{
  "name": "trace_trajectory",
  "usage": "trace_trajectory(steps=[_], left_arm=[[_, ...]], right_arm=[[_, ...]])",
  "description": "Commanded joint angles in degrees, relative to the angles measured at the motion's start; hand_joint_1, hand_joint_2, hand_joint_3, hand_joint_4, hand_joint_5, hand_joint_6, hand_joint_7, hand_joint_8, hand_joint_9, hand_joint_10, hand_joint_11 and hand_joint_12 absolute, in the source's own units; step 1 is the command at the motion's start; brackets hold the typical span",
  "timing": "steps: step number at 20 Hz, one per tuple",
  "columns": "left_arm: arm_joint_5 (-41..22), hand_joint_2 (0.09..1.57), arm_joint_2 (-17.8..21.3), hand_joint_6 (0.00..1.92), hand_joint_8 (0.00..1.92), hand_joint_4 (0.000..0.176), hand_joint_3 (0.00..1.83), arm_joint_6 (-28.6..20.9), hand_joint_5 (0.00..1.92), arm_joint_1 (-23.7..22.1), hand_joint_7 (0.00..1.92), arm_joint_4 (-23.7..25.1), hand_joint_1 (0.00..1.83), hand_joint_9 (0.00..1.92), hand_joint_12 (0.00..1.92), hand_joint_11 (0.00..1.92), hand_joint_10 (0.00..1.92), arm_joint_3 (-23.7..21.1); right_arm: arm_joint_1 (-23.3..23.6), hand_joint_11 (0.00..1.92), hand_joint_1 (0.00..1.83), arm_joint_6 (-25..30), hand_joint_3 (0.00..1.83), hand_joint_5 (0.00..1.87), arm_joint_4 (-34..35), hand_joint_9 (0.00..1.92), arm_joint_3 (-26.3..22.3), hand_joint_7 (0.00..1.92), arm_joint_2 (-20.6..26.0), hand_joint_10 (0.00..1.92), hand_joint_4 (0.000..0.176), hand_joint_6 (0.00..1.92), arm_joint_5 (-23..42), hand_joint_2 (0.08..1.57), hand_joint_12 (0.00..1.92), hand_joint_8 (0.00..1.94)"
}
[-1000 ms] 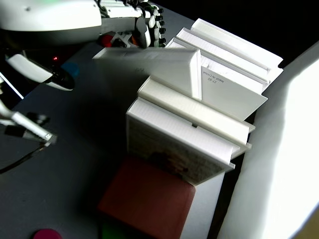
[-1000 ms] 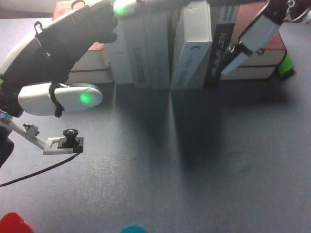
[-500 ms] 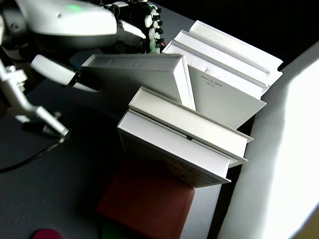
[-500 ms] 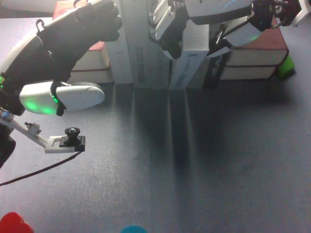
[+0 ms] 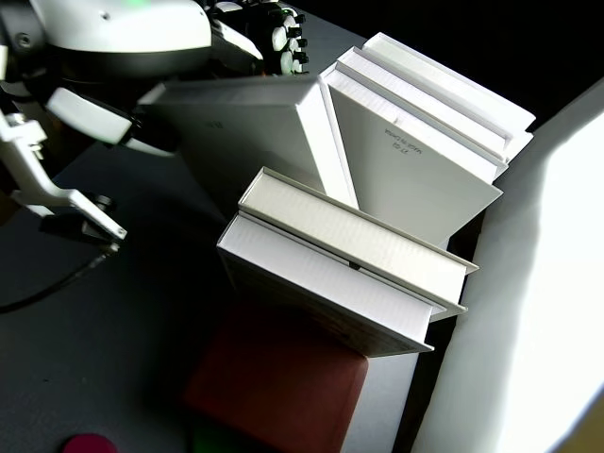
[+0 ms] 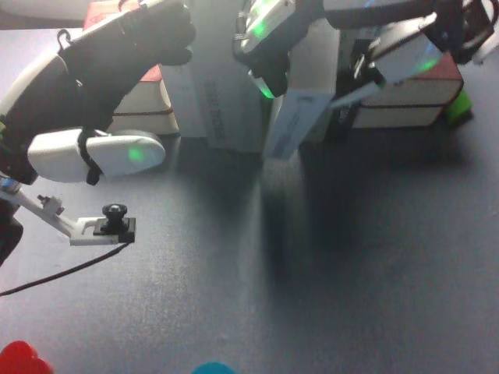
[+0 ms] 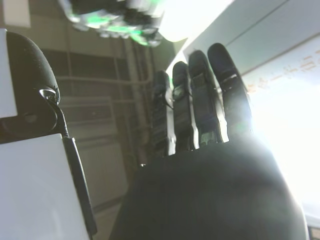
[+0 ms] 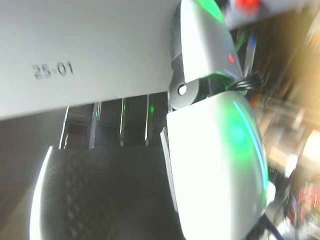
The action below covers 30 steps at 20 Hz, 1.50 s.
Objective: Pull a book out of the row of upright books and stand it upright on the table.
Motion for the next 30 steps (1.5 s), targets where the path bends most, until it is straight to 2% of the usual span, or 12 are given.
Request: trace_trajectory(steps=[1, 3, 10, 15, 19, 20, 22, 25, 27, 28, 29, 30], left_arm=[[-6.5, 0.8, 0.4, 0.0, 0.0, 0.007, 0.0, -0.6, 0.42, -0.5, 0.37, -1.4, 1.12, 0.35, 1.06, 0.0, 0.01, -0.4], [-6.7, 0.8, 0.6, 0.0, 0.0, 0.0, 0.0, -0.6, 0.4, -0.2, 0.37, -1.7, 1.11, 0.36, 1.07, 0.0, 0.01, -0.7], [-6.9, 0.79, 0.6, 0.0, 0.0, 0.023, 0.0, -0.6, 0.41, 0.4, 0.4, -2.1, 1.08, 0.41, 1.14, 0.0, 0.01, -0.8], [-7.0, 0.77, 0.6, 0.0, 0.0, 0.009, 0.0, -0.6, 0.42, 0.6, 0.4, -2.2, 1.09, 0.42, 1.14, 0.0, 0.01, -0.9], [-7.1, 0.81, 0.8, 0.0, 0.0, 0.015, 0.01, -0.6, 0.4, 0.9, 0.37, -2.4, 1.12, 0.38, 1.1, 0.0, 0.0, -1.1], [-7.1, 0.81, 0.8, 0.0, 0.0, 0.002, 0.01, -0.6, 0.39, 1.0, 0.36, -2.5, 1.13, 0.38, 1.11, 0.0, 0.0, -1.2], [-7.2, 0.8, 0.8, 0.01, 0.0, 0.0, 0.0, -0.6, 0.41, 1.2, 0.37, -2.6, 1.15, 0.39, 1.14, 0.0, 0.0, -1.2], [-7.1, 0.81, 0.7, 0.0, 0.0, 0.0, 0.0, -0.6, 0.4, 1.3, 0.37, -2.6, 1.15, 0.39, 1.12, 0.0, 0.0, -1.2], [-7.1, 0.81, 0.7, 0.0, 0.0, 0.0, 0.0, -0.6, 0.4, 1.3, 0.37, -2.6, 1.15, 0.39, 1.12, 0.0, 0.0, -1.1], [-7.1, 0.81, 0.6, 0.0, 0.0, 0.0, 0.0, -0.6, 0.4, 1.3, 0.36, -2.6, 1.15, 0.37, 1.11, 0.0, 0.0, -1.1], [-7.1, 0.81, 0.5, 0.0, 0.0, 0.0, 0.0, -0.6, 0.4, 1.3, 0.36, -2.6, 1.15, 0.37, 1.11, 0.0, 0.0, -1.1], [-7.0, 0.81, 0.5, 0.0, 0.0, 0.0, 0.0, -0.6, 0.4, 1.3, 0.36, -2.6, 1.14, 0.38, 1.15, 0.0, 0.0, -1.0]], right_arm=[[0.0, 0.31, 1.3, 0.6, 0.0, 0.78, 8.2, 0.51, -1.1, 0.43, 0.9, 1.72, 0.0, 1.24, 4.5, 1.31, 1.56, 1.59], [-2.1, 0.31, 1.3, 0.6, 0.0, 0.79, 12.0, 0.51, -2.3, 0.42, 2.2, 1.73, 0.0, 1.23, 7.3, 1.31, 1.56, 1.6], [-4.9, 0.3, 1.3, -1.4, 0.0, 0.79, 18.2, 0.51, -3.2, 0.42, 3.0, 1.73, 0.0, 1.23, 10.4, 1.31, 1.56, 1.6], [-7.9, 0.3, 1.3, -5.7, 0.0, 0.79, 24.7, 0.51, -3.0, 0.42, 3.6, 1.73, 0.0, 1.23, 10.9, 1.31, 1.56, 1.6], [-14.3, 0.3, 1.3, -14.4, 0.0, 0.79, 39.0, 0.51, -1.6, 0.42, 3.0, 1.73, 0.0, 1.23, 14.4, 1.31, 1.56, 1.6], [-16.6, 0.3, 1.3, -16.9, 0.0, 0.79, 43.9, 0.51, -1.2, 0.42, 2.7, 1.73, 0.0, 1.23, 16.0, 1.31, 1.56, 1.6], [-22.3, 0.3, 1.3, -22.1, 0.0, 0.79, 55.5, 0.51, -0.5, 0.42, 1.5, 1.73, 0.0, 1.23, 21.0, 1.31, 1.56, 1.6], [-29.4, 0.3, 1.3, -24.9, 0.0, 0.79, 66.9, 0.51, 1.1, 0.42, -1.3, 1.73, 0.0, 1.23, 26.0, 1.31, 1.56, 1.6], [-31.6, 0.3, 1.3, -24.9, 0.0, 0.79, 69.9, 0.51, 2.0, 0.42, -2.5, 1.73, 0.0, 1.23, 26.4, 1.31, 1.56, 1.6], [-32.9, 0.66, 1.35, -24.9, 0.0, 0.82, 71.2, 0.82, 2.4, 0.81, -3.1, 1.39, 0.0, 1.11, 26.4, 1.18, 1.41, 1.18], [-33.4, 0.66, 1.35, -24.9, 0.0, 0.82, 71.8, 0.82, 2.6, 0.81, -3.3, 1.39, 0.0, 1.11, 26.4, 1.18, 1.41, 1.18], [-33.7, 1.19, 1.19, -24.8, 0.0, 1.06, 72.1, 1.2, 2.7, 1.09, -3.5, 1.88, 0.0, 0.83, 26.4, 1.08, 1.9, 1.79]])
